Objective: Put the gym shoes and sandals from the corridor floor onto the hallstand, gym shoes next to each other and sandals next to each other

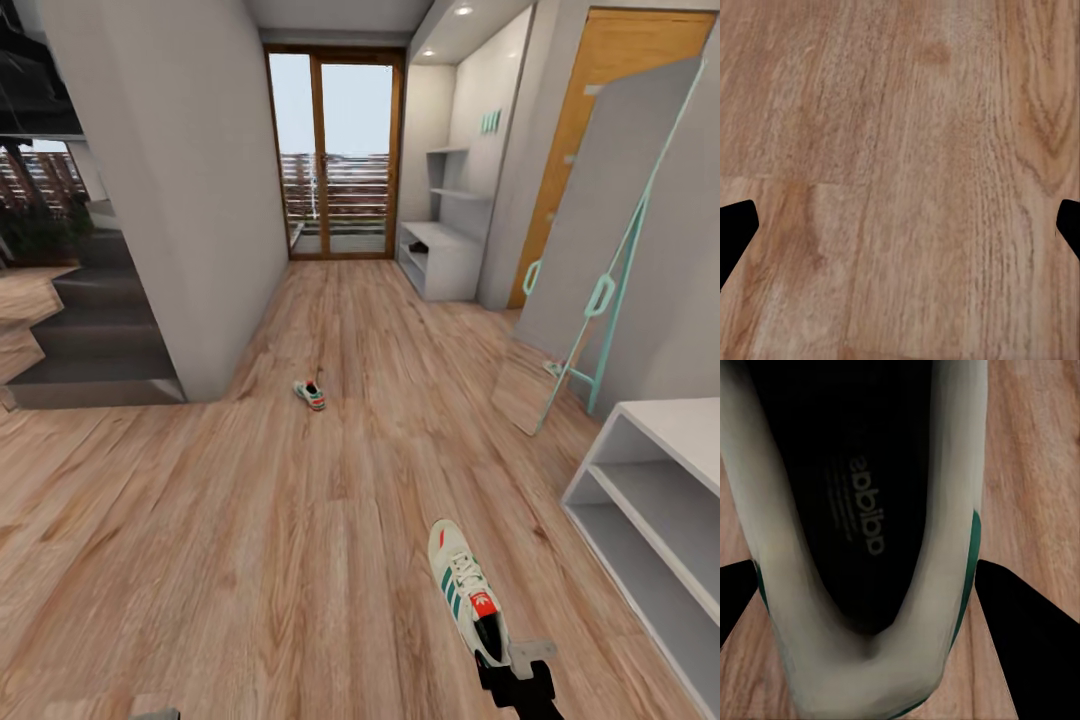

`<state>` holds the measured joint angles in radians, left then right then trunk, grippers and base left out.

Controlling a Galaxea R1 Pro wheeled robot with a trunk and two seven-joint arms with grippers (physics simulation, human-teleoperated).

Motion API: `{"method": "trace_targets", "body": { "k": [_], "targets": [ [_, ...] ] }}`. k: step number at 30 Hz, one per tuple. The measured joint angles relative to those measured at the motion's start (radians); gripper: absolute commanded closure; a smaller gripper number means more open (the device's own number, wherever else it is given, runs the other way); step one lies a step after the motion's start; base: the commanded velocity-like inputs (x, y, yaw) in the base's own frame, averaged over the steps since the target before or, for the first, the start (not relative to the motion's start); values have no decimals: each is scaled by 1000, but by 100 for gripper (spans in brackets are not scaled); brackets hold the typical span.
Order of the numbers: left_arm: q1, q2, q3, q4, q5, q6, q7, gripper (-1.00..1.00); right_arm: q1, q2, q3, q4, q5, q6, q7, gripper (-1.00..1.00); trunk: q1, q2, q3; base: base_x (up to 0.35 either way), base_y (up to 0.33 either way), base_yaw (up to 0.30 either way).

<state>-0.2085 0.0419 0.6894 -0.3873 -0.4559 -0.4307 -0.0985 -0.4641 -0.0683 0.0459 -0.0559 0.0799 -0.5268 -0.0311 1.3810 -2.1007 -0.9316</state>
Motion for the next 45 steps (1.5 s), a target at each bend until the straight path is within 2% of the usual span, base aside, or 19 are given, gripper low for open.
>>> {"method": "trace_targets", "body": {
  "k": [40, 45],
  "targets": [
    [0, 0, 0, 0, 0, 0, 0, -100, 0, 0, 0, 0, -1, 0, 1, 100, 0, 0, 0, 338, 0, 1],
    [0, 0, 0, 0, 0, 0, 0, -100, 0, 1, -1, 0, -2, 0, 0, 100, 0, 0, 0, 338, 0, 178]
  ]
}}
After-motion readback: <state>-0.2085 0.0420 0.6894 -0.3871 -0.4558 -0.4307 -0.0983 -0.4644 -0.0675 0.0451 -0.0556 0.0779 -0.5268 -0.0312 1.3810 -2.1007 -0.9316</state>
